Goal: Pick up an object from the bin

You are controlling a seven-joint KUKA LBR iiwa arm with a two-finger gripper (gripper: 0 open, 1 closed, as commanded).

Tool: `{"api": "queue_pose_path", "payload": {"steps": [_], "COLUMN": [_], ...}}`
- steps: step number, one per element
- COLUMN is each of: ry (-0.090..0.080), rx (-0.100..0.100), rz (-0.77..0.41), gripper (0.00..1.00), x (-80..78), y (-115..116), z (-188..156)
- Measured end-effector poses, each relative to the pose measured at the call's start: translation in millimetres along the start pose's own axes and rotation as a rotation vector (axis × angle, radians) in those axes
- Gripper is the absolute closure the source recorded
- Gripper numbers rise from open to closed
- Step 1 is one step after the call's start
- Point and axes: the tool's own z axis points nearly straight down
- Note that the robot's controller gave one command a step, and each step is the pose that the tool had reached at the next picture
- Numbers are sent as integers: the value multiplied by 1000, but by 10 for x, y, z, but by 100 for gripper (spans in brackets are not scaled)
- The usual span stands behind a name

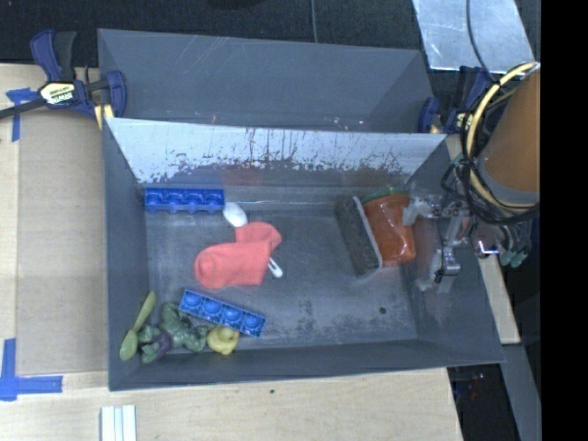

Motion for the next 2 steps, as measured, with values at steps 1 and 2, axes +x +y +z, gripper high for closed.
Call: {"api": "queue_pose_path", "payload": {"steps": [1, 2], "ry": [-9, -17], "rx": [1, 2], "rz": [-2, -11], "gripper": [0, 0], "x": [-17, -554], "y": [7, 308], "z": [-47, 427]}}
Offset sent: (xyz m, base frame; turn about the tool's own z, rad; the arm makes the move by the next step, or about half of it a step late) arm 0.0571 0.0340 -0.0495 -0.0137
